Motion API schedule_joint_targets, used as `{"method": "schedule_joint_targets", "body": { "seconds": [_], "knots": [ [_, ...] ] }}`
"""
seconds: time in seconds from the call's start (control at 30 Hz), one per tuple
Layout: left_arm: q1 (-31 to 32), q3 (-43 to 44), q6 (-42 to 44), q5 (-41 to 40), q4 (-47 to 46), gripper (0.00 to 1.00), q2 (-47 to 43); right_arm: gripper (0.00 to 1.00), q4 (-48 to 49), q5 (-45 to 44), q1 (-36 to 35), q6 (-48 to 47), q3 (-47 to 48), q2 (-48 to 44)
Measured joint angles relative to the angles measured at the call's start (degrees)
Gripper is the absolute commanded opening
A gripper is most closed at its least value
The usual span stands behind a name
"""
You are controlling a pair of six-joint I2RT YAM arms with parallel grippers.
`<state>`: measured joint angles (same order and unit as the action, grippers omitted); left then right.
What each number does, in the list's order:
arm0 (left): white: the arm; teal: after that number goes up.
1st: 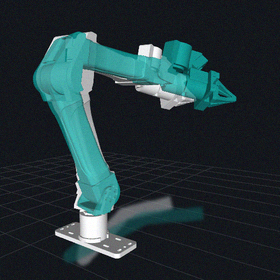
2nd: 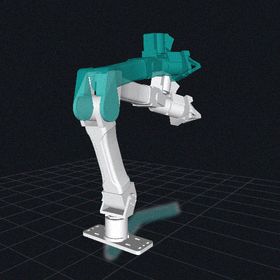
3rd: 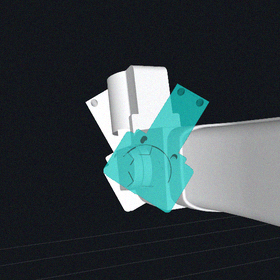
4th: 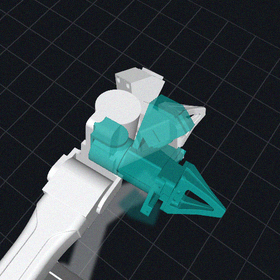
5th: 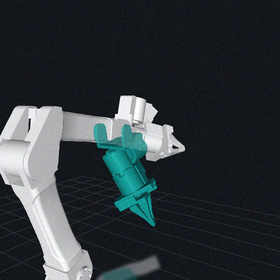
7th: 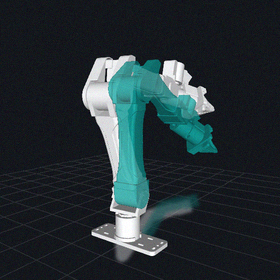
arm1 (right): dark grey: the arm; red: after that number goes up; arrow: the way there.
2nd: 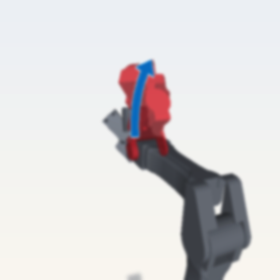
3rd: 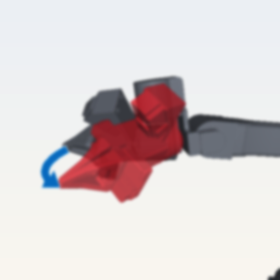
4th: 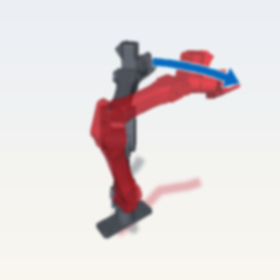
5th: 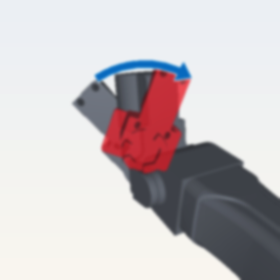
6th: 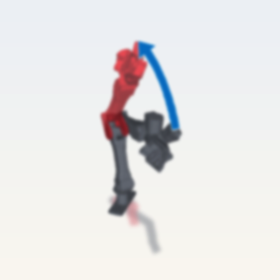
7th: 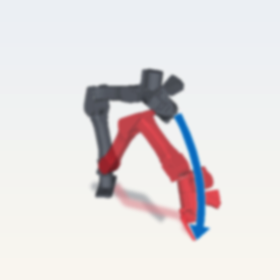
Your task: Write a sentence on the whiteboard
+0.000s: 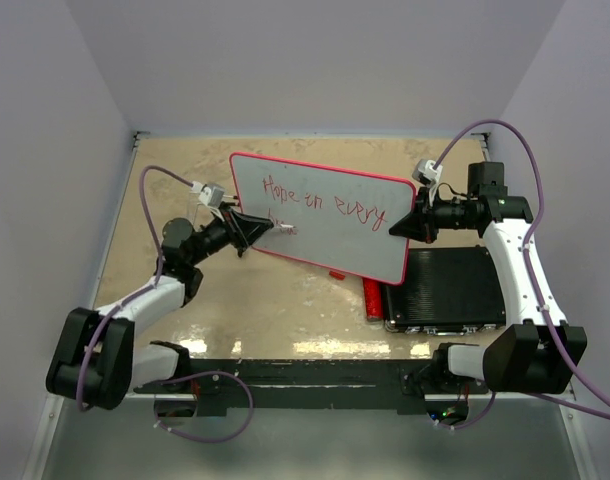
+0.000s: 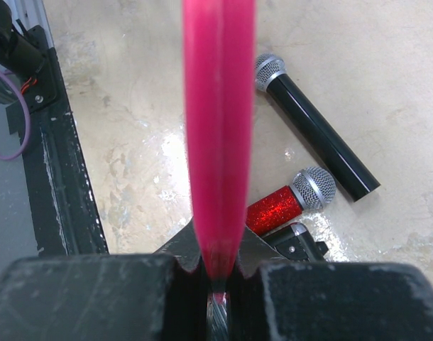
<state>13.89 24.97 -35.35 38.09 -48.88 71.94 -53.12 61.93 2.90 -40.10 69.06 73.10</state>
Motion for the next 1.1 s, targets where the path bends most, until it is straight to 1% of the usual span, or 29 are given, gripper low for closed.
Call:
{"method": "schedule_joint_targets", "body": {
  "seconds": [0.13, 0.23, 0.77, 1.1],
  "knots": [
    [-0.02, 0.24, 0.57, 0.48, 2.34, 0.00, -6.54, 0.00, 0.00, 0.00, 0.00, 0.00, 0.00, 0.00],
    [-0.04, 0.44, 1.05, 0.52, 3.69, 0.00, -8.22, 0.00, 0.00, 0.02, 0.00, 0.00, 0.00, 0.00],
    [-0.04, -0.74, 1.05, 0.48, 3.78, 0.00, -6.08, 0.00, 0.02, 0.11, 0.00, 0.02, -0.20, 0.00],
    [-0.04, -3.89, 0.63, 0.20, -0.13, 0.00, -5.27, 0.00, 0.02, 0.11, 0.00, 0.02, -0.22, 0.00]
  ]
}}
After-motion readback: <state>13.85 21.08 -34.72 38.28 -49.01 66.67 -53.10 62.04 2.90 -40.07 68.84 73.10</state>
